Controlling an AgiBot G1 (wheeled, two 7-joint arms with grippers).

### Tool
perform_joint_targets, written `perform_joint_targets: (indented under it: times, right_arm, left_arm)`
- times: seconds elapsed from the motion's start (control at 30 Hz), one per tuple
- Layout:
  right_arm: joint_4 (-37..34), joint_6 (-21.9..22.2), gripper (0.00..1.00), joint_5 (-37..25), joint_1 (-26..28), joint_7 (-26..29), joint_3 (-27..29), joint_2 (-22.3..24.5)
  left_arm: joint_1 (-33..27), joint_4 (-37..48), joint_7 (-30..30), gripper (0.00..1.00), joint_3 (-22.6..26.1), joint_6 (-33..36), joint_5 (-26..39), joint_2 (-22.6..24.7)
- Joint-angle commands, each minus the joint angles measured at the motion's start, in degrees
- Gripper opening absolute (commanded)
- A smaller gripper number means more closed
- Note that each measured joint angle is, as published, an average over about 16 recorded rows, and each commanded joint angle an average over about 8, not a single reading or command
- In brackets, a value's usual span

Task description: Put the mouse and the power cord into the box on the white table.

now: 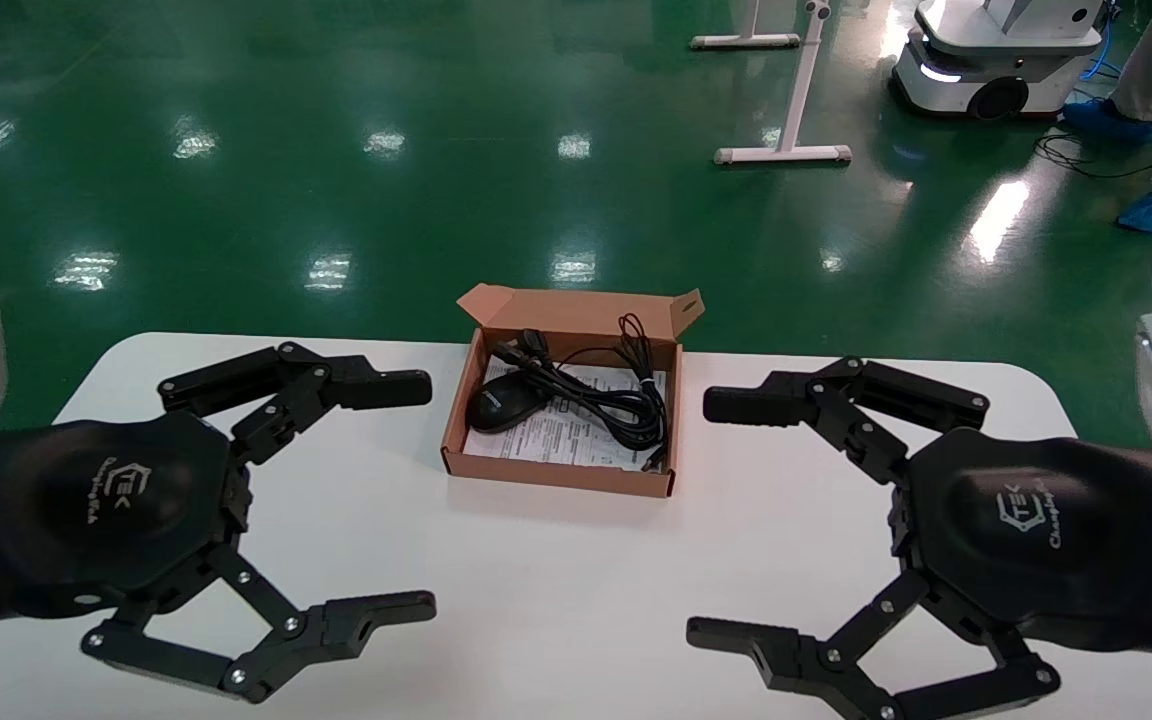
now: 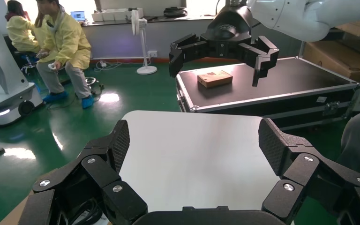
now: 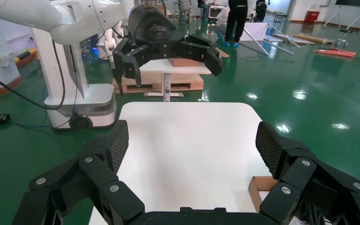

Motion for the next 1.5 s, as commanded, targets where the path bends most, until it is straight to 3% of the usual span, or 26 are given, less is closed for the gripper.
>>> perform_joint_targets:
  times: [0.03,1.5]
  right_arm:
    - [-0.32,0.07,1.0,-0.13,0.16,-0.16,-0.05,-0.06]
    - [-1.74,0.39,1.0,-0.93,0.98,-0.79,-0.42,-0.39]
  left_arm:
    - [-0.17,0.25,0.13,1.0,0.25,-0.15,0.15,0.19]
    - [-1.0,1.34,0.67,1.0,1.38,-0.93,0.95,1.04]
